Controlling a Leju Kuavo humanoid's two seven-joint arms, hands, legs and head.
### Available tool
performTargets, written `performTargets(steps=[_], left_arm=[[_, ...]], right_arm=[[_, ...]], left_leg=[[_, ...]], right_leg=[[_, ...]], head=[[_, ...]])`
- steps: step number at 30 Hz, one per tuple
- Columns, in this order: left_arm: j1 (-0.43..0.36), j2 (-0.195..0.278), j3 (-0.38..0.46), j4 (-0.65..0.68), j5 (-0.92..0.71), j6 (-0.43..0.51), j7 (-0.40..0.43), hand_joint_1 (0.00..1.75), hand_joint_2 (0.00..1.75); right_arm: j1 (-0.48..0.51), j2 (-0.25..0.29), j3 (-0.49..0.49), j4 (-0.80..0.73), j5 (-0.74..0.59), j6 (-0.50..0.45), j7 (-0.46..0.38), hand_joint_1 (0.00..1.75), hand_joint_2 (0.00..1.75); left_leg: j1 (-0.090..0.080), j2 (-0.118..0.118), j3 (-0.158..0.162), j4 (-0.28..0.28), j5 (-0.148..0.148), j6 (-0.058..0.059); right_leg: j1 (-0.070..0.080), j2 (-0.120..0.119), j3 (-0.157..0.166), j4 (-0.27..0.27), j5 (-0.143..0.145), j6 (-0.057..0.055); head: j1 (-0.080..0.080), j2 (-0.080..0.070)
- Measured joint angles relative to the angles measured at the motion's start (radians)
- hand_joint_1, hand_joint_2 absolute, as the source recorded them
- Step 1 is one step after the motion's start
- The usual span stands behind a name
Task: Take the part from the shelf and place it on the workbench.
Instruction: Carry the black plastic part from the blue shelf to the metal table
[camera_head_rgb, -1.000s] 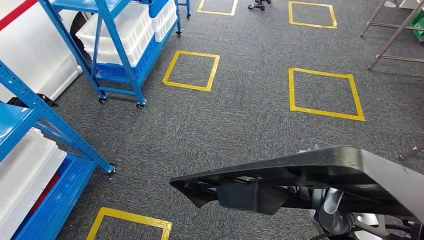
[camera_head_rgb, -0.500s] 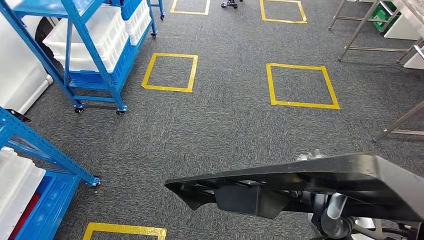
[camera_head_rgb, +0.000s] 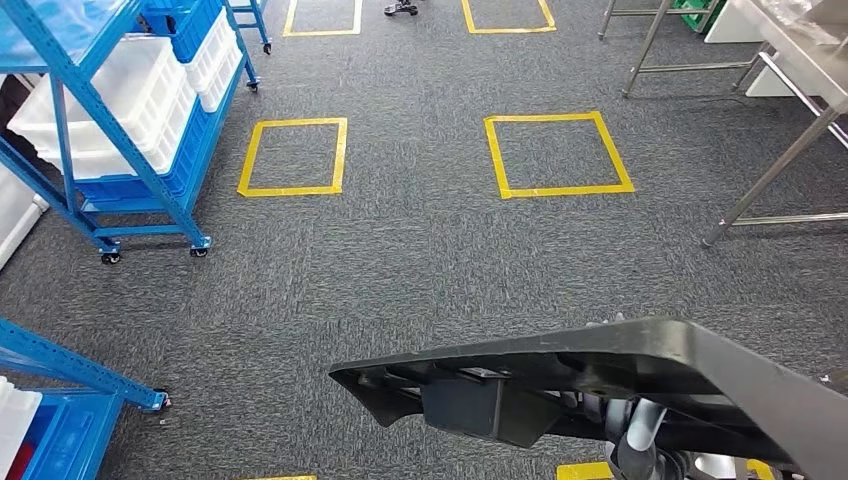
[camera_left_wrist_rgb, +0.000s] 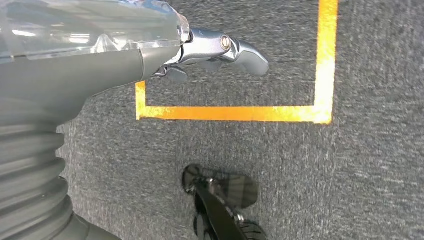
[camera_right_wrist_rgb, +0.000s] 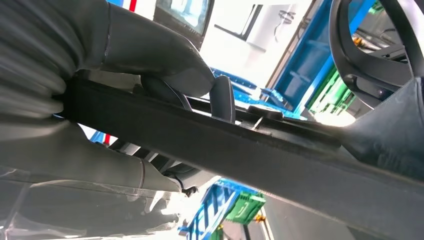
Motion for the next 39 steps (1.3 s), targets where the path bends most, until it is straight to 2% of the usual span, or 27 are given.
performTargets(steps=[1, 2, 3, 5, 7, 9, 10, 12, 14, 15, 16, 17, 18, 20, 22, 23, 25, 27, 29, 30, 31, 32, 33, 34, 36, 38, 39], left_arm=[[0.001, 0.001, 0.000, 0.000, 0.003, 0.000, -0.004, 0.00, 1.75], [0.002, 0.003, 0.000, 0.000, 0.006, 0.001, -0.009, 0.00, 1.75], [0.002, 0.005, 0.000, 0.000, 0.010, 0.000, -0.015, 0.00, 1.75], [0.003, 0.011, 0.000, 0.000, 0.015, 0.000, -0.025, 0.00, 1.75], [0.002, 0.016, 0.000, 0.001, 0.018, 0.001, -0.034, 0.00, 1.75], [-0.002, 0.018, 0.000, 0.001, 0.022, 0.002, -0.048, 0.00, 1.75], [-0.003, 0.018, 0.001, 0.001, 0.026, 0.002, -0.058, 0.00, 1.75], [-0.003, 0.020, 0.004, 0.000, 0.032, 0.000, -0.077, 0.00, 1.75], [0.000, 0.022, 0.007, 0.000, 0.037, 0.001, -0.090, 0.00, 1.75], [0.001, 0.023, 0.008, 0.000, 0.039, 0.002, -0.094, 0.00, 1.75], [0.001, 0.023, 0.009, 0.000, 0.041, 0.005, -0.099, 0.00, 1.75], [0.001, 0.024, 0.010, 0.000, 0.045, 0.008, -0.103, 0.00, 1.75], [0.001, 0.024, 0.013, 0.000, 0.049, 0.011, -0.108, 0.00, 1.75], [0.001, 0.024, 0.020, 0.000, 0.057, 0.018, -0.119, 0.00, 1.75], [0.001, 0.024, 0.026, 0.000, 0.062, 0.024, -0.124, 0.00, 1.75], [0.000, 0.025, 0.029, 0.000, 0.063, 0.026, -0.124, 0.00, 1.75], [-0.002, 0.025, 0.031, 0.000, 0.062, 0.022, -0.119, 0.00, 1.75], [-0.002, 0.029, 0.031, -0.001, 0.058, 0.005, -0.110, 0.00, 1.75], [0.000, 0.036, 0.031, -0.001, 0.058, -0.012, -0.102, 0.00, 1.75], [0.001, 0.039, 0.031, -0.001, 0.060, -0.017, -0.099, 0.00, 1.75], [0.003, 0.042, 0.031, -0.001, 0.062, -0.018, -0.096, 0.00, 1.75], [0.004, 0.045, 0.031, -0.001, 0.063, -0.019, -0.094, 0.00, 1.75], [0.005, 0.048, 0.031, -0.001, 0.065, -0.019, -0.093, 0.00, 1.75], [0.005, 0.051, 0.031, -0.001, 0.067, -0.019, -0.092, 0.00, 1.75], [0.005, 0.057, 0.032, -0.001, 0.070, -0.019, -0.092, 0.00, 1.75], [0.003, 0.060, 0.032, 0.000, 0.070, -0.019, -0.090, 0.00, 1.75], [0.001, 0.061, 0.032, 0.000, 0.067, -0.019, -0.089, 0.00, 1.75]], right_arm=[[0.005, 0.004, 0.000, 0.000, 0.003, 0.005, 0.000, 1.69, 1.75], [0.008, 0.007, 0.000, 0.000, 0.006, 0.010, 0.000, 1.69, 1.75], [0.010, 0.011, 0.000, 0.000, 0.008, 0.014, 0.000, 1.69, 1.75], [0.012, 0.018, 0.000, -0.001, 0.012, 0.017, 0.000, 1.69, 1.75], [0.015, 0.022, 0.000, -0.001, 0.014, 0.016, 0.000, 1.69, 1.75], [0.021, 0.024, 0.000, -0.002, 0.018, 0.012, 0.000, 1.69, 1.75], [0.027, 0.025, 0.000, -0.004, 0.022, 0.010, 0.000, 1.69, 1.75], [0.036, 0.026, 0.000, -0.008, 0.029, 0.005, 0.000, 1.69, 1.75], [0.046, 0.026, 0.000, -0.011, 0.034, 0.002, -0.001, 1.69, 1.75], [0.052, 0.027, 0.000, -0.011, 0.035, 0.002, -0.001, 1.69, 1.75], [0.060, 0.027, 0.000, -0.011, 0.036, 0.004, -0.001, 1.69, 1.75], [0.068, 0.027, 0.000, -0.012, 0.037, 0.009, -0.001, 1.69, 1.75], [0.075, 0.028, -0.001, -0.013, 0.038, 0.018, -0.001, 1.69, 1.75], [0.084, 0.033, -0.005, -0.018, 0.046, 0.044, 0.000, 1.69, 1.75], [0.088, 0.046, -0.010, -0.021, 0.062, 0.064, 0.000, 1.69, 1.75], [0.089, 0.053, -0.011, -0.022, 0.071, 0.066, 0.000, 1.69, 1.75], [0.090, 0.065, -0.011, -0.025, 0.084, 0.052, 0.000, 1.69, 1.75], [0.086, 0.071, -0.010, -0.030, 0.090, 0.025, -0.001, 1.69, 1.75], [0.081, 0.073, -0.009, -0.033, 0.088, 0.002, -0.002, 1.69, 1.75], [0.079, 0.074, -0.008, -0.033, 0.085, -0.006, -0.002, 1.69, 1.75], [0.078, 0.074, -0.008, -0.032, 0.078, -0.012, -0.002, 1.69, 1.75], [0.075, 0.074, -0.007, -0.031, 0.070, -0.016, -0.002, 1.69, 1.75], [0.069, 0.074, -0.006, -0.029, 0.060, -0.020, -0.002, 1.69, 1.75], [0.063, 0.074, -0.004, -0.027, 0.051, -0.023, -0.002, 1.69, 1.75], [0.046, 0.073, 0.001, -0.024, 0.035, -0.028, -0.002, 1.69, 1.75], [0.032, 0.071, 0.007, -0.021, 0.020, -0.039, -0.001, 1.69, 1.75], [0.027, 0.070, 0.009, -0.021, 0.014, -0.044, -0.001, 1.69, 1.75]], left_leg=[[0.000, -0.002, -0.019, 0.027, 0.002, 0.000], [0.000, -0.004, -0.018, 0.013, 0.025, 0.000], [0.000, -0.008, 0.001, -0.038, 0.064, 0.001], [0.002, -0.037, 0.057, -0.176, 0.132, 0.005], [0.001, -0.060, 0.085, -0.244, 0.150, 0.011], [-0.001, -0.049, 0.089, -0.251, 0.149, 0.021], [-0.001, -0.040, 0.092, -0.255, 0.152, 0.027], [0.000, -0.021, 0.098, -0.265, 0.156, 0.039], [-0.002, -0.003, 0.101, -0.268, 0.154, 0.045], [-0.003, 0.007, 0.102, -0.268, 0.153, 0.046], [-0.004, 0.016, 0.103, -0.268, 0.151, 0.046], [-0.004, 0.026, 0.105, -0.268, 0.148, 0.045], [-0.004, 0.034, 0.108, -0.268, 0.145, 0.043], [-0.006, 0.051, 0.118, -0.268, 0.138, 0.037], [-0.008, 0.065, 0.125, -0.268, 0.131, 0.026], [-0.009, 0.073, 0.129, -0.269, 0.129, 0.020], [-0.006, 0.083, 0.136, -0.271, 0.123, 0.009], [-0.004, 0.051, 0.123, -0.228, 0.092, 0.001], [-0.002, 0.008, 0.066, -0.106, 0.028, -0.001], [-0.002, 0.001, 0.031, -0.038, 0.000, -0.002], [-0.002, -0.001, 0.006, 0.008, -0.011, -0.003], [-0.002, -0.002, -0.004, 0.018, -0.001, -0.004], [-0.001, -0.003, 0.005, -0.012, 0.029, -0.003], [0.000, -0.009, 0.030, -0.074, 0.070, -0.003], [0.002, -0.040, 0.083, -0.200, 0.127, 0.000], [0.002, -0.058, 0.102, -0.248, 0.135, 0.006], [0.000, -0.053, 0.103, -0.252, 0.135, 0.012]], right_leg=[[0.001, 0.011, 0.001, 0.001, -0.001, -0.001], [0.002, 0.023, 0.003, 0.003, -0.003, 0.000], [0.002, 0.036, 0.005, 0.006, -0.005, 0.001], [0.001, 0.057, 0.005, 0.017, -0.012, 0.008], [0.000, 0.073, -0.001, 0.025, -0.017, 0.018], [-0.002, 0.088, -0.006, 0.025, -0.016, 0.029], [-0.003, 0.084, -0.007, 0.029, -0.019, 0.034], [-0.003, 0.047, -0.030, 0.079, -0.050, 0.043], [-0.006, 0.002, -0.090, 0.198, -0.109, 0.051], [-0.009, -0.006, -0.122, 0.257, -0.130, 0.054], [-0.012, -0.011, -0.143, 0.291, -0.135, 0.057], [-0.014, -0.014, -0.145, 0.289, -0.121, 0.058], [-0.015, -0.019, -0.125, 0.248, -0.092, 0.058], [-0.011, -0.053, -0.054, 0.110, -0.030, 0.051], [0.000, -0.080, -0.013, 0.029, -0.010, 0.039], [0.005, -0.079, -0.012, 0.023, -0.015, 0.033], [0.004, -0.057, -0.008, 0.015, -0.012, 0.023], [-0.002, -0.039, 0.000, 0.004, -0.007, 0.009], [-0.003, -0.022, 0.004, 0.000, -0.007, 0.000], [-0.002, -0.012, 0.004, 0.000, -0.007, -0.002], [-0.001, -0.001, 0.004, 0.001, -0.007, -0.003], [-0.001, 0.011, 0.005, 0.003, -0.008, -0.003], [-0.001, 0.023, 0.006, 0.005, -0.009, -0.002], [-0.002, 0.034, 0.007, 0.009, -0.011, 0.001], [-0.002, 0.054, 0.005, 0.021, -0.017, 0.009], [-0.002, 0.068, -0.004, 0.028, -0.019, 0.019], [-0.003, 0.076, -0.007, 0.029, -0.017, 0.024]], head=[[0.000, 0.000], [0.000, 0.000], [0.000, 0.000], [0.000, 0.000], [0.000, 0.000], [-0.001, 0.000], [0.000, 0.000], [0.002, 0.000], [0.004, 0.000], [0.003, 0.000], [0.003, 0.000], [0.003, 0.000], [0.003, 0.000], [0.003, 0.000], [0.003, 0.000], [0.003, 0.000], [0.003, 0.000], [0.002, 0.000], [-0.001, 0.000], [-0.002, 0.000], [-0.002, 0.000], [-0.002, 0.000], [-0.002, 0.000], [-0.002, 0.000], [-0.002, 0.000], [-0.002, 0.000], [-0.002, 0.000]])
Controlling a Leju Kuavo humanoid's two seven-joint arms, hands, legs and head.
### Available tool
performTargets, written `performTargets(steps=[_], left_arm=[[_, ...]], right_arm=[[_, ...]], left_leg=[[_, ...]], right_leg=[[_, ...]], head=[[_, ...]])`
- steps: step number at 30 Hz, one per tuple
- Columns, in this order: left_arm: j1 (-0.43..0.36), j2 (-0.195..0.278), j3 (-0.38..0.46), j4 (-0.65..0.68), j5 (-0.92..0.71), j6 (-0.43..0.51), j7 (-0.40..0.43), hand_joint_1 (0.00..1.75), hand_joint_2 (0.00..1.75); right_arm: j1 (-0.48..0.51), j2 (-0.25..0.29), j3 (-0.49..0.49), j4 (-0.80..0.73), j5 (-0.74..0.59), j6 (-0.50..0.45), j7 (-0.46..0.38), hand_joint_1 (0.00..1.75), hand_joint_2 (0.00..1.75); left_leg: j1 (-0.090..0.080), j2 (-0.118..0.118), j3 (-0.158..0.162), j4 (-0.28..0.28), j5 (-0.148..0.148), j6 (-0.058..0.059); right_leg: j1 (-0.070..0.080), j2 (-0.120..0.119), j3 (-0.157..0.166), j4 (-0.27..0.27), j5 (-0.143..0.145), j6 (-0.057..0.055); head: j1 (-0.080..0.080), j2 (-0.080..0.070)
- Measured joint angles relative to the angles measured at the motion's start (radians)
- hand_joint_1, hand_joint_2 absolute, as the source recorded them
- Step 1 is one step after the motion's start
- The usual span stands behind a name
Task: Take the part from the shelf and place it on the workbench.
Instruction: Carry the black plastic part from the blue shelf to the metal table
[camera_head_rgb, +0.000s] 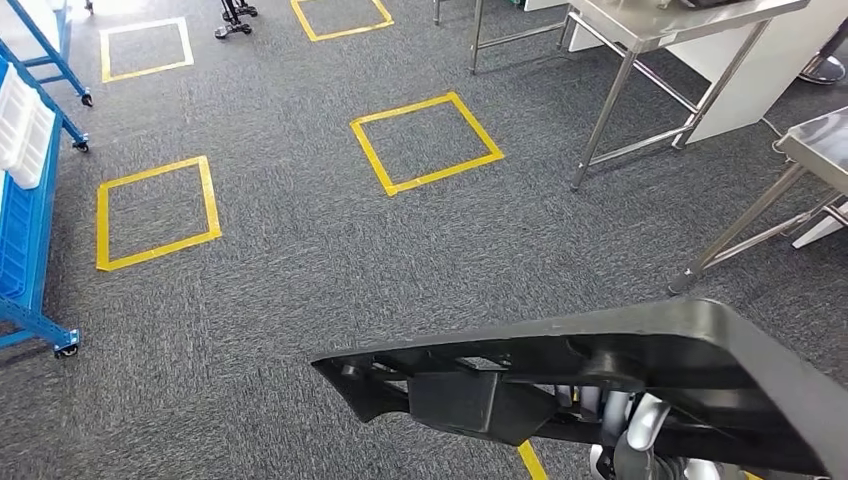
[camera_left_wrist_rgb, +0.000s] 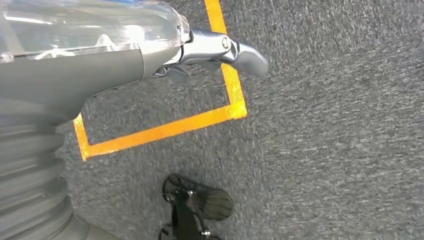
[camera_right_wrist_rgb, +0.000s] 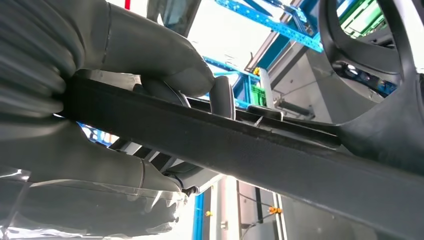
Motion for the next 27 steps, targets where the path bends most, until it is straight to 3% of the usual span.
performTargets(steps=[1, 3, 5, 6, 7, 8, 9, 12, 14, 16, 18, 19, 21, 22, 23, 24, 25, 27], left_arm=[[-0.002, 0.001, 0.000, 0.000, -0.003, 0.000, 0.001, 0.00, 1.75], [-0.003, 0.002, 0.000, 0.000, -0.010, 0.000, 0.002, 0.00, 1.75], [-0.001, 0.005, -0.001, 0.000, -0.013, 0.000, 0.004, 0.00, 1.75], [0.000, 0.007, -0.001, 0.000, -0.013, 0.000, 0.004, 0.00, 1.75], [0.000, 0.009, -0.002, 0.000, -0.013, -0.001, 0.004, 0.00, 1.75], [0.000, 0.010, -0.002, 0.000, -0.014, -0.002, 0.003, 0.00, 1.75], [0.000, 0.010, -0.002, 0.000, -0.014, -0.004, 0.000, 0.00, 1.75], [-0.004, 0.010, -0.003, 0.000, -0.020, -0.011, -0.007, 0.00, 1.75], [-0.010, 0.010, -0.006, 0.000, -0.028, -0.012, -0.002, 0.00, 1.75], [-0.020, 0.009, -0.011, -0.001, -0.035, -0.012, 0.008, 0.00, 1.75], [-0.029, 0.008, -0.016, -0.003, -0.041, -0.010, 0.015, 0.00, 1.75], [-0.031, 0.008, -0.019, -0.004, -0.044, -0.008, 0.018, 0.00, 1.75], [-0.032, 0.007, -0.024, -0.004, -0.045, -0.004, 0.024, 0.00, 1.75], [-0.032, 0.006, -0.026, -0.004, -0.044, -0.002, 0.026, 0.00, 1.75], [-0.031, 0.004, -0.027, -0.004, -0.043, -0.001, 0.026, 0.00, 1.75], [-0.031, 0.002, -0.027, -0.004, -0.043, 0.000, 0.024, 0.00, 1.75], [-0.031, 0.001, -0.027, -0.004, -0.043, 0.000, 0.023, 0.00, 1.75], [-0.032, -0.002, -0.027, -0.005, -0.043, 0.000, 0.021, 0.00, 1.75]], right_arm=[[-0.003, -0.002, 0.001, 0.000, -0.007, -0.005, 0.000, 1.69, 1.75], [-0.008, -0.007, 0.002, 0.001, -0.021, -0.007, 0.000, 1.69, 1.75], [-0.013, -0.013, 0.002, 0.003, -0.034, -0.002, -0.001, 1.69, 1.75], [-0.015, -0.016, 0.001, 0.006, -0.040, 0.003, -0.001, 1.69, 1.75], [-0.015, -0.019, 0.001, 0.010, -0.044, 0.008, -0.001, 1.69, 1.75], [-0.015, -0.022, 0.000, 0.013, -0.047, 0.014, -0.001, 1.69, 1.75], [-0.015, -0.025, -0.002, 0.017, -0.049, 0.019, -0.001, 1.69, 1.75], [-0.018, -0.028, -0.006, 0.025, -0.044, 0.034, -0.001, 1.69, 1.75], [-0.018, -0.028, -0.006, 0.029, -0.033, 0.043, -0.001, 1.69, 1.75], [-0.011, -0.028, -0.007, 0.030, -0.020, 0.055, -0.001, 1.69, 1.75], [-0.002, -0.026, -0.008, 0.031, -0.010, 0.069, -0.001, 1.69, 1.75], [0.000, -0.023, -0.008, 0.034, -0.004, 0.076, -0.001, 1.69, 1.75], [0.004, -0.015, -0.008, 0.044, 0.008, 0.090, 0.000, 1.69, 1.75], [0.006, -0.012, -0.008, 0.052, 0.012, 0.097, 0.000, 1.69, 1.75], [0.008, -0.009, -0.007, 0.060, 0.017, 0.102, 0.000, 1.69, 1.75], [0.009, -0.006, -0.005, 0.070, 0.021, 0.107, 0.000, 1.69, 1.75], [0.009, -0.002, -0.002, 0.079, 0.025, 0.111, 0.000, 1.69, 1.75], [0.009, 0.009, 0.009, 0.093, 0.033, 0.115, 0.001, 1.69, 1.75]], left_leg=[[0.000, 0.008, 0.001, -0.003, 0.003, 0.007], [0.002, 0.026, 0.006, -0.012, 0.008, 0.021], [0.001, 0.044, 0.008, -0.018, 0.010, 0.030], [0.000, 0.053, 0.007, -0.018, 0.009, 0.031], [-0.001, 0.063, 0.007, -0.018, 0.008, 0.032], [-0.002, 0.072, 0.008, -0.018, 0.006, 0.032], [-0.002, 0.081, 0.010, -0.018, 0.005, 0.031], [-0.003, 0.103, 0.021, -0.017, -0.004, 0.022], [-0.006, 0.117, 0.026, -0.017, -0.009, 0.011], [-0.006, 0.132, 0.032, -0.021, -0.013, 0.000], [-0.004, 0.115, 0.029, 0.001, -0.032, -0.009], [-0.002, 0.096, 0.012, 0.041, -0.056, -0.012], [0.000, 0.060, -0.053, 0.173, -0.120, -0.015], [0.000, 0.054, -0.087, 0.235, -0.141, -0.017], [0.000, 0.052, -0.108, 0.268, -0.143, -0.018], [0.000, 0.051, -0.110, 0.260, -0.123, -0.019], [0.001, 0.048, -0.094, 0.213, -0.086, -0.018], [0.001, 0.023, -0.037, 0.073, -0.016, -0.013]], right_leg=[[-0.001, 0.001, -0.001, 0.000, 0.001, 0.005], [0.000, -0.031, -0.014, 0.028, -0.019, 0.013], [-0.002, -0.076, -0.065, 0.132, -0.073, 0.021], [-0.005, -0.084, -0.101, 0.199, -0.101, 0.024], [-0.007, -0.088, -0.130, 0.252, -0.117, 0.027], [-0.008, -0.089, -0.142, 0.272, -0.113, 0.028], [-0.009, -0.092, -0.135, 0.253, -0.091, 0.028], [-0.002, -0.133, -0.037, 0.059, -0.003, 0.017], [0.009, -0.152, -0.007, -0.007, 0.007, 0.007], [0.012, -0.134, -0.005, -0.013, 0.006, -0.002], [0.007, -0.118, 0.002, -0.024, 0.011, -0.014], [0.004, -0.110, 0.006, -0.029, 0.014, -0.020], [0.003, -0.092, 0.007, -0.030, 0.014, -0.027], [0.004, -0.081, 0.007, -0.030, 0.014, -0.028], [0.005, -0.070, 0.007, -0.028, 0.013, -0.028], [0.005, -0.058, 0.008, -0.027, 0.013, -0.028], [0.005, -0.046, 0.009, -0.024, 0.011, -0.026], [0.005, -0.026, 0.008, -0.014, 0.006, -0.019]], head=[[0.000, 0.000], [0.002, 0.000], [0.005, 0.000], [0.005, 0.000], [0.005, 0.000], [0.005, 0.000], [0.005, 0.000], [0.005, 0.000], [0.004, 0.000], [0.004, 0.000], [0.004, 0.000], [0.003, 0.000], [0.001, 0.000], [0.001, 0.000], [0.001, 0.000], [0.001, 0.000], [0.001, 0.000], [0.001, 0.000]])
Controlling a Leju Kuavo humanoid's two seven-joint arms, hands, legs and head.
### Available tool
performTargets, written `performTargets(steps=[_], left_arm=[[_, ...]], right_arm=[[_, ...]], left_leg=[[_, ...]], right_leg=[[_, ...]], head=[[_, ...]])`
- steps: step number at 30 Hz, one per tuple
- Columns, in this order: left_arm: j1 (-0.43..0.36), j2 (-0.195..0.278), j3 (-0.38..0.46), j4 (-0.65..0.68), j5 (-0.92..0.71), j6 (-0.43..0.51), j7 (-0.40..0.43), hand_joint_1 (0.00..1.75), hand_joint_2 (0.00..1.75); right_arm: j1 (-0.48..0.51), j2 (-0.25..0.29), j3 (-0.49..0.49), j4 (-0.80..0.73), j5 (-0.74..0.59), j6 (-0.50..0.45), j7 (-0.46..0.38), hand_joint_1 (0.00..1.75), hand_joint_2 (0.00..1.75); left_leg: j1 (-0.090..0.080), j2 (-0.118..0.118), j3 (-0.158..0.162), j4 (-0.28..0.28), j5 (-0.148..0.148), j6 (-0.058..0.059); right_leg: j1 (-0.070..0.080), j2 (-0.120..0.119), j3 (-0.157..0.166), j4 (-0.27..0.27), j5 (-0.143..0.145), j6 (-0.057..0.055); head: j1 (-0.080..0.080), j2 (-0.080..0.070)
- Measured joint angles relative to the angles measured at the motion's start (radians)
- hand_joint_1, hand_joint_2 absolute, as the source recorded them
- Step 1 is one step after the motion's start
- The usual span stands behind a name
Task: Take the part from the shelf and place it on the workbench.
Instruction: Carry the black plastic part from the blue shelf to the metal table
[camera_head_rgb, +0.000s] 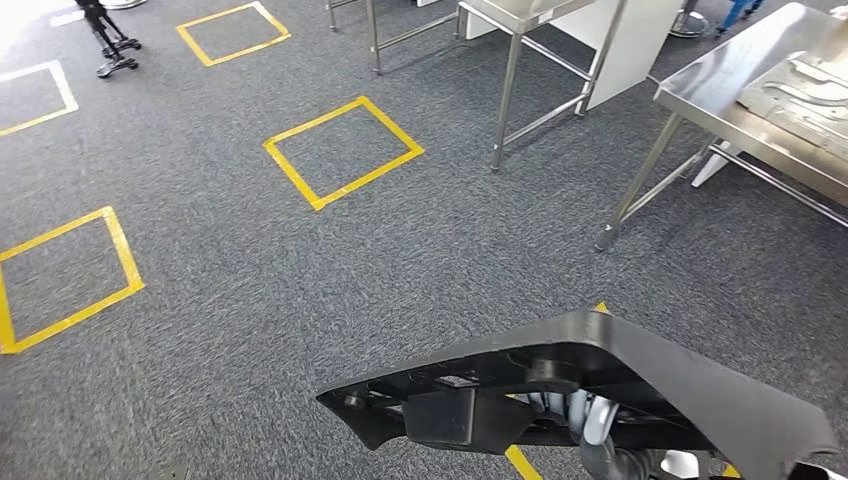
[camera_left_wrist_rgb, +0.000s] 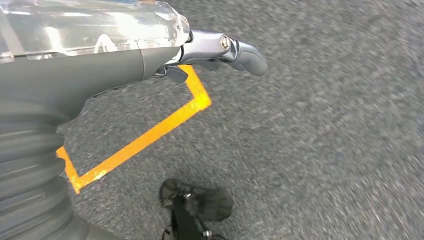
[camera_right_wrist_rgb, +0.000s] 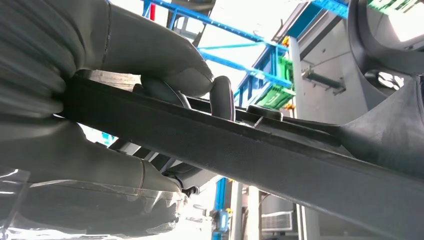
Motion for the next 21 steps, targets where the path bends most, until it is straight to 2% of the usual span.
performTargets(steps=[1, 2, 3, 5, 7, 9, 10, 11, 12, 13, 15, 16, 17, 18, 20, 21], left_arm=[[-0.002, -0.002, 0.000, 0.000, -0.001, 0.000, 0.000, 0.00, 1.75], [-0.004, -0.005, -0.002, -0.001, -0.003, 0.000, 0.000, 0.00, 1.75], [-0.007, -0.008, -0.003, -0.001, -0.006, 0.001, 0.000, 0.00, 1.75], [-0.015, -0.018, -0.008, -0.002, -0.015, 0.005, 0.004, 0.00, 1.75], [-0.022, -0.025, -0.014, -0.004, -0.023, 0.009, 0.009, 0.00, 1.75], [-0.026, -0.030, -0.021, -0.005, -0.039, 0.012, 0.015, 0.00, 1.75], [-0.028, -0.031, -0.028, -0.005, -0.058, 0.015, 0.022, 0.00, 1.75], [-0.032, -0.033, -0.039, -0.005, -0.080, 0.016, 0.031, 0.00, 1.75], [-0.038, -0.034, -0.053, -0.005, -0.098, 0.013, 0.041, 0.00, 1.75], [-0.045, -0.035, -0.064, -0.006, -0.107, 0.005, 0.049, 0.00, 1.75], [-0.059, -0.039, -0.078, -0.009, -0.107, -0.019, 0.056, 0.00, 1.75], [-0.065, -0.041, -0.082, -0.010, -0.110, -0.029, 0.057, 0.00, 1.75], [-0.069, -0.043, -0.087, -0.011, -0.117, -0.035, 0.058, 0.00, 1.75], [-0.071, -0.046, -0.094, -0.011, -0.124, -0.040, 0.059, 0.00, 1.75], [-0.073, -0.054, -0.107, -0.011, -0.133, -0.046, 0.064, 0.00, 1.75], [-0.072, -0.059, -0.111, -0.012, -0.133, -0.048, 0.066, 0.00, 1.75]], right_arm=[[0.000, 0.006, 0.007, 0.005, 0.003, 0.002, 0.002, 1.69, 1.75], [0.000, 0.012, 0.016, 0.010, 0.006, 0.004, 0.004, 1.69, 1.75], [0.001, 0.017, 0.023, 0.015, 0.006, 0.009, 0.010, 1.69, 1.75], [-0.002, 0.027, 0.038, 0.023, -0.004, 0.026, 0.034, 1.69, 1.75], [-0.012, 0.038, 0.050, 0.029, -0.019, 0.043, 0.059, 1.69, 1.75], [-0.028, 0.046, 0.062, 0.037, -0.025, 0.050, 0.072, 1.69, 1.75], [-0.039, 0.049, 0.070, 0.044, -0.026, 0.044, 0.076, 1.69, 1.75], [-0.053, 0.052, 0.080, 0.050, -0.027, 0.032, 0.079, 1.69, 1.75], [-0.069, 0.053, 0.091, 0.056, -0.030, 0.014, 0.079, 1.69, 1.75], [-0.088, 0.054, 0.101, 0.060, -0.038, -0.005, 0.079, 1.69, 1.75], [-0.126, 0.054, 0.117, 0.062, -0.063, -0.035, 0.077, 1.69, 1.75], [-0.141, 0.054, 0.123, 0.061, -0.075, -0.043, 0.076, 1.69, 1.75], [-0.154, 0.053, 0.128, 0.061, -0.087, -0.047, 0.075, 1.69, 1.75], [-0.164, 0.053, 0.133, 0.061, -0.096, -0.049, 0.074, 1.69, 1.75], [-0.180, 0.051, 0.141, 0.060, -0.109, -0.053, 0.077, 1.69, 1.75], [-0.189, 0.051, 0.146, 0.060, -0.113, -0.057, 0.082, 1.69, 1.75]], left_leg=[[0.000, -0.012, 0.021, -0.049, 0.017, 0.004], [-0.002, -0.021, 0.031, -0.074, 0.022, 0.008], [-0.004, -0.021, 0.033, -0.077, 0.019, 0.012], [-0.003, -0.006, 0.037, -0.084, 0.025, 0.025], [0.001, 0.012, 0.041, -0.095, 0.031, 0.038], [0.000, 0.029, 0.042, -0.098, 0.032, 0.044], [-0.001, 0.039, 0.042, -0.098, 0.031, 0.044], [-0.001, 0.049, 0.042, -0.097, 0.030, 0.044], [-0.001, 0.058, 0.042, -0.097, 0.029, 0.043], [-0.001, 0.067, 0.044, -0.097, 0.028, 0.041], [-0.002, 0.081, 0.050, -0.096, 0.024, 0.034], [-0.004, 0.088, 0.053, -0.096, 0.021, 0.029], [-0.006, 0.094, 0.055, -0.095, 0.018, 0.024], [-0.008, 0.101, 0.057, -0.095, 0.016, 0.018], [-0.006, 0.111, 0.061, -0.096, 0.011, 0.005], [-0.004, 0.100, 0.059, -0.086, 0.002, 0.000]], right_leg=[[0.000, 0.008, -0.003, 0.005, -0.002, 0.005], [-0.001, 0.014, -0.006, 0.008, -0.003, 0.010], [-0.001, 0.020, -0.009, 0.008, -0.003, 0.015], [-0.003, 0.024, -0.011, 0.009, -0.003, 0.025], [-0.001, -0.006, -0.030, 0.052, -0.031, 0.034], [-0.004, -0.047, -0.088, 0.167, -0.090, 0.040], [-0.007, -0.055, -0.120, 0.229, -0.114, 0.044], [-0.010, -0.060, -0.143, 0.269, -0.123, 0.046], [-0.013, -0.064, -0.147, 0.274, -0.113, 0.048], [-0.015, -0.069, -0.131, 0.240, -0.085, 0.048], [-0.013, -0.096, -0.060, 0.103, -0.023, 0.044], [-0.010, -0.109, -0.031, 0.046, -0.005, 0.041], [-0.006, -0.117, -0.014, 0.012, 0.002, 0.036], [-0.002, -0.116, -0.012, 0.003, -0.002, 0.032], [-0.003, -0.096, -0.012, 0.000, 0.001, 0.023], [-0.005, -0.087, -0.010, -0.003, 0.003, 0.017]], head=[[0.000, 0.000], [0.000, 0.000], [0.000, 0.000], [0.001, 0.000], [0.004, 0.000], [0.007, 0.000], [0.007, 0.000], [0.007, 0.000], [0.007, 0.000], [0.007, 0.000], [0.007, 0.000], [0.007, 0.000], [0.007, 0.000], [0.006, 0.000], [0.006, 0.000], [0.006, 0.000]])
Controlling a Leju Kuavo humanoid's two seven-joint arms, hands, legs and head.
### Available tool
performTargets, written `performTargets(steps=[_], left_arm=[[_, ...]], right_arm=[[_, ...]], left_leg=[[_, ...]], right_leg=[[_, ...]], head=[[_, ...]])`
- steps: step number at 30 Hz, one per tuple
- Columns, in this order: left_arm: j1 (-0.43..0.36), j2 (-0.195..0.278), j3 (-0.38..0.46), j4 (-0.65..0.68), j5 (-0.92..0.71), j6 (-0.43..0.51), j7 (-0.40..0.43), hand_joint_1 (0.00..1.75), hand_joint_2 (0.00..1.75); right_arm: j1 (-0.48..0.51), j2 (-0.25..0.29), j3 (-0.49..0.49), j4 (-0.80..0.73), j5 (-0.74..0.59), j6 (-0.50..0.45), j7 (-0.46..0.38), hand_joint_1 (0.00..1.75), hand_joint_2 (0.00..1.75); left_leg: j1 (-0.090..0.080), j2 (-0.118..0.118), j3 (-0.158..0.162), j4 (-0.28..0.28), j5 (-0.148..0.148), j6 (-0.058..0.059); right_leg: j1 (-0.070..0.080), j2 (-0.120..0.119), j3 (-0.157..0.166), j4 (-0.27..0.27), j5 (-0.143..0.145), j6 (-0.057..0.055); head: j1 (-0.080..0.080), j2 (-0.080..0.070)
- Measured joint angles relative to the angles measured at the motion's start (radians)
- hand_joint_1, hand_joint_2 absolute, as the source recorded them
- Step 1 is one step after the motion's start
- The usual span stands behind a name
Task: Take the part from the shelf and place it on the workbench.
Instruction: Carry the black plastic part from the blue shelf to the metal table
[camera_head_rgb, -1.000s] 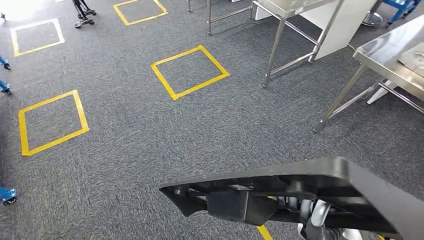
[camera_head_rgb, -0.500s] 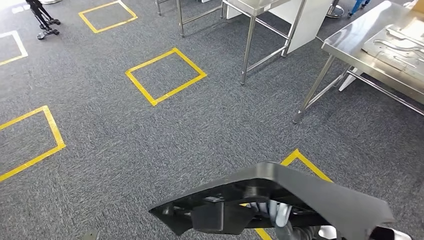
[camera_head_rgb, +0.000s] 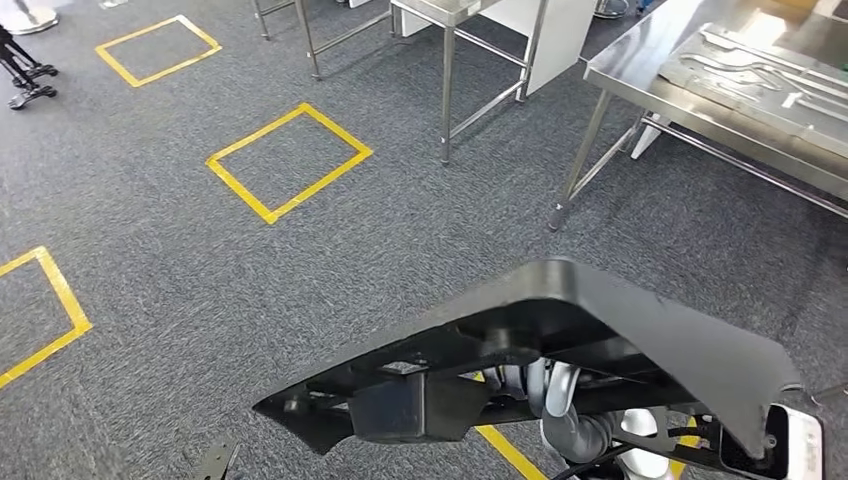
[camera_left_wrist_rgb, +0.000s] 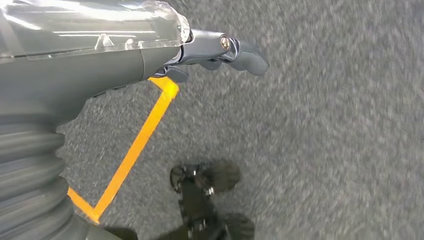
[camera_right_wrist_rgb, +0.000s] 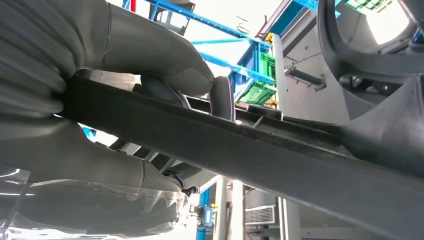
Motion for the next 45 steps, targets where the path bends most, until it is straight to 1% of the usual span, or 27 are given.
performTargets(steps=[2, 4, 5, 6, 7, 9, 10, 12, 14, 16, 18, 20, 21, 22, 23, 25, 27, 29, 31, 33, 35, 36, 37, 39, 41, 43, 45], left_arm=[[0.005, -0.009, -0.004, 0.000, 0.004, -0.001, 0.008, 0.00, 1.75], [0.013, -0.016, -0.006, 0.000, 0.009, 0.002, 0.021, 0.00, 1.75], [0.019, -0.019, -0.006, 0.000, 0.010, 0.004, 0.029, 0.00, 1.75], [0.024, -0.021, -0.006, 0.000, 0.012, 0.004, 0.035, 0.00, 1.75], [0.029, -0.022, -0.006, 0.000, 0.014, 0.005, 0.040, 0.00, 1.75], [0.038, -0.021, -0.006, 0.000, 0.021, 0.009, 0.047, 0.00, 1.75], [0.042, -0.020, -0.006, 0.001, 0.024, 0.013, 0.050, 0.00, 1.75], [0.049, -0.018, -0.006, 0.002, 0.031, 0.021, 0.054, 0.00, 1.75], [0.054, -0.015, -0.006, 0.003, 0.039, 0.029, 0.058, 0.00, 1.75], [0.060, -0.011, -0.005, 0.003, 0.046, 0.036, 0.061, 0.00, 1.75], [0.070, -0.005, -0.004, 0.004, 0.053, 0.047, 0.065, 0.00, 1.75], [0.080, 0.004, -0.002, 0.006, 0.058, 0.059, 0.073, 0.00, 1.75], [0.084, 0.009, -0.001, 0.008, 0.061, 0.064, 0.076, 0.00, 1.75], [0.087, 0.014, 0.000, 0.008, 0.062, 0.067, 0.081, 0.00, 1.75], [0.090, 0.020, 0.001, 0.009, 0.065, 0.070, 0.085, 0.00, 1.75], [0.094, 0.032, 0.004, 0.010, 0.073, 0.074, 0.095, 0.00, 1.75], [0.097, 0.047, 0.007, 0.011, 0.084, 0.076, 0.102, 0.00, 1.75], [0.099, 0.059, 0.011, 0.012, 0.095, 0.077, 0.107, 0.00, 1.75], [0.101, 0.065, 0.015, 0.013, 0.101, 0.077, 0.107, 0.00, 1.75], [0.102, 0.071, 0.019, 0.013, 0.108, 0.076, 0.106, 0.00, 1.75], [0.108, 0.074, 0.028, 0.013, 0.124, 0.072, 0.098, 0.00, 1.75], [0.112, 0.075, 0.033, 0.013, 0.132, 0.068, 0.092, 0.00, 1.75], [0.116, 0.076, 0.037, 0.013, 0.140, 0.063, 0.085, 0.00, 1.75], [0.122, 0.076, 0.043, 0.013, 0.149, 0.048, 0.072, 0.00, 1.75], [0.123, 0.077, 0.048, 0.014, 0.152, 0.027, 0.061, 0.00, 1.75], [0.121, 0.077, 0.050, 0.014, 0.152, 0.007, 0.053, 0.00, 1.75], [0.118, 0.075, 0.052, 0.014, 0.149, -0.008, 0.049, 0.00, 1.75]], right_arm=[[-0.015, 0.002, 0.012, -0.001, -0.002, -0.011, 0.015, 1.69, 1.75], [-0.022, 0.005, 0.022, -0.003, 0.007, -0.026, 0.031, 1.69, 1.75], [-0.022, 0.006, 0.026, -0.005, 0.015, -0.033, 0.037, 1.69, 1.75], [-0.021, 0.006, 0.030, -0.007, 0.024, -0.041, 0.040, 1.69, 1.75], [-0.021, 0.006, 0.033, -0.009, 0.033, -0.050, 0.041, 1.69, 1.75], [-0.021, 0.006, 0.037, -0.010, 0.047, -0.068, 0.033, 1.69, 1.75], [-0.022, 0.006, 0.038, -0.010, 0.052, -0.077, 0.025, 1.69, 1.75], [-0.023, 0.004, 0.040, -0.008, 0.058, -0.094, 0.012, 1.69, 1.75], [-0.023, 0.000, 0.042, -0.007, 0.059, -0.109, 0.003, 1.69, 1.75], [-0.025, -0.006, 0.044, -0.007, 0.056, -0.119, -0.003, 1.69, 1.75], [-0.030, -0.013, 0.047, -0.005, 0.051, -0.126, -0.007, 1.69, 1.75], [-0.030, -0.021, 0.050, 0.001, 0.049, -0.136, -0.010, 1.69, 1.75], [-0.028, -0.027, 0.051, 0.005, 0.051, -0.142, -0.015, 1.69, 1.75], [-0.026, -0.034, 0.052, 0.009, 0.055, -0.149, -0.023, 1.69, 1.75], [-0.024, -0.042, 0.054, 0.013, 0.058, -0.157, -0.032, 1.69, 1.75], [-0.024, -0.056, 0.057, 0.019, 0.061, -0.172, -0.051, 1.69, 1.75], [-0.025, -0.070, 0.060, 0.025, 0.057, -0.181, -0.062, 1.69, 1.75], [-0.026, -0.081, 0.061, 0.031, 0.050, -0.184, -0.064, 1.69, 1.75], [-0.027, -0.090, 0.064, 0.035, 0.046, -0.185, -0.064, 1.69, 1.75], [-0.030, -0.097, 0.068, 0.038, 0.042, -0.186, -0.066, 1.69, 1.75], [-0.028, -0.105, 0.073, 0.044, 0.036, -0.190, -0.073, 1.69, 1.75], [-0.024, -0.111, 0.074, 0.047, 0.034, -0.193, -0.077, 1.69, 1.75], [-0.020, -0.116, 0.075, 0.049, 0.032, -0.195, -0.080, 1.69, 1.75], [-0.013, -0.124, 0.075, 0.051, 0.032, -0.197, -0.082, 1.69, 1.75], [-0.007, -0.128, 0.075, 0.051, 0.036, -0.196, -0.082, 1.69, 1.75], [0.003, -0.130, 0.075, 0.051, 0.040, -0.196, -0.082, 1.69, 1.75], [0.017, -0.131, 0.073, 0.050, 0.041, -0.195, -0.082, 1.69, 1.75]], left_leg=[[0.004, -0.041, -0.034, 0.076, -0.046, -0.007], [0.006, -0.067, -0.104, 0.215, -0.107, -0.010], [0.006, -0.069, -0.134, 0.267, -0.120, -0.010], [0.006, -0.070, -0.149, 0.286, -0.112, -0.010], [0.006, -0.072, -0.144, 0.261, -0.084, -0.008], [0.006, -0.094, -0.094, 0.130, -0.005, 0.000], [0.006, -0.110, -0.067, 0.067, 0.019, 0.004], [0.003, -0.131, -0.044, 0.011, 0.030, 0.012], [0.003, -0.118, -0.040, 0.003, 0.033, 0.022], [0.007, -0.099, -0.032, -0.009, 0.038, 0.036], [0.007, -0.079, -0.028, -0.015, 0.040, 0.045], [0.005, -0.060, -0.028, -0.015, 0.038, 0.047], [0.004, -0.051, -0.027, -0.015, 0.036, 0.047], [0.004, -0.042, -0.026, -0.015, 0.034, 0.045], [0.005, -0.035, -0.024, -0.015, 0.032, 0.042], [0.002, -0.021, -0.017, -0.013, 0.027, 0.034], [-0.001, -0.009, -0.012, -0.011, 0.020, 0.021], [-0.002, 0.005, -0.006, -0.013, 0.016, 0.009], [0.003, -0.004, -0.007, 0.002, 0.001, -0.002], [0.006, -0.040, -0.046, 0.087, -0.050, -0.008], [0.006, -0.064, -0.113, 0.222, -0.108, -0.009], [0.006, -0.067, -0.136, 0.264, -0.116, -0.008], [0.006, -0.069, -0.144, 0.273, -0.105, -0.006], [0.006, -0.082, -0.105, 0.173, -0.035, 0.001], [0.005, -0.114, -0.054, 0.051, 0.015, 0.010], [0.001, -0.127, -0.036, 0.011, 0.019, 0.017], [0.001, -0.111, -0.030, 0.003, 0.024, 0.027]], right_leg=[[-0.005, 0.015, 0.005, -0.005, 0.003, -0.011], [-0.002, 0.032, 0.005, -0.004, 0.002, -0.017], [-0.001, 0.042, 0.005, -0.003, 0.001, -0.019], [0.000, 0.054, 0.006, -0.002, 0.000, -0.019], [0.001, 0.066, 0.007, 0.001, -0.002, -0.019], [0.000, 0.087, 0.009, 0.006, -0.006, -0.015], [0.000, 0.096, 0.008, 0.009, -0.009, -0.011], [-0.002, 0.111, 0.003, 0.012, -0.009, 0.000], [-0.005, 0.124, 0.000, 0.010, -0.008, 0.012], [-0.002, 0.098, -0.010, 0.035, -0.027, 0.022], [-0.002, 0.050, -0.058, 0.133, -0.081, 0.029], [-0.009, 0.029, -0.122, 0.255, -0.129, 0.036], [-0.012, 0.024, -0.138, 0.282, -0.131, 0.038], [-0.014, 0.020, -0.133, 0.268, -0.112, 0.040], [-0.016, 0.013, -0.107, 0.217, -0.080, 0.040], [-0.013, -0.018, -0.033, 0.076, -0.021, 0.035], [-0.006, -0.032, 0.003, 0.007, -0.006, 0.026], [-0.003, -0.014, 0.001, 0.004, -0.008, 0.016], [-0.007, 0.002, 0.004, 0.000, -0.005, 0.005], [-0.011, 0.015, 0.007, -0.004, -0.003, -0.004], [-0.007, 0.031, 0.006, -0.002, -0.004, -0.009], [-0.005, 0.041, 0.006, -0.001, -0.005, -0.011], [-0.003, 0.053, 0.007, 0.002, -0.005, -0.011], [-0.002, 0.076, 0.008, 0.006, -0.008, -0.010], [-0.002, 0.096, 0.006, 0.010, -0.010, -0.004], [-0.004, 0.110, 0.002, 0.011, -0.009, 0.007], [-0.006, 0.118, 0.001, 0.012, -0.009, 0.019]], head=[[-0.002, 0.000], [-0.004, 0.000], [-0.004, 0.000], [-0.005, 0.000], [-0.005, 0.000], [-0.005, 0.000], [-0.004, 0.000], [-0.004, 0.000], [-0.004, 0.000], [-0.002, 0.000], [0.001, 0.000], [0.002, 0.000], [0.003, 0.000], [0.003, 0.000], [0.003, 0.000], [0.003, 0.000], [0.002, 0.000], [0.002, 0.000], [0.001, 0.000], [-0.002, 0.000], [-0.005, 0.000], [-0.005, 0.000], [-0.005, 0.000], [-0.005, 0.000], [-0.005, 0.000], [-0.004, 0.000], [-0.004, 0.000]])
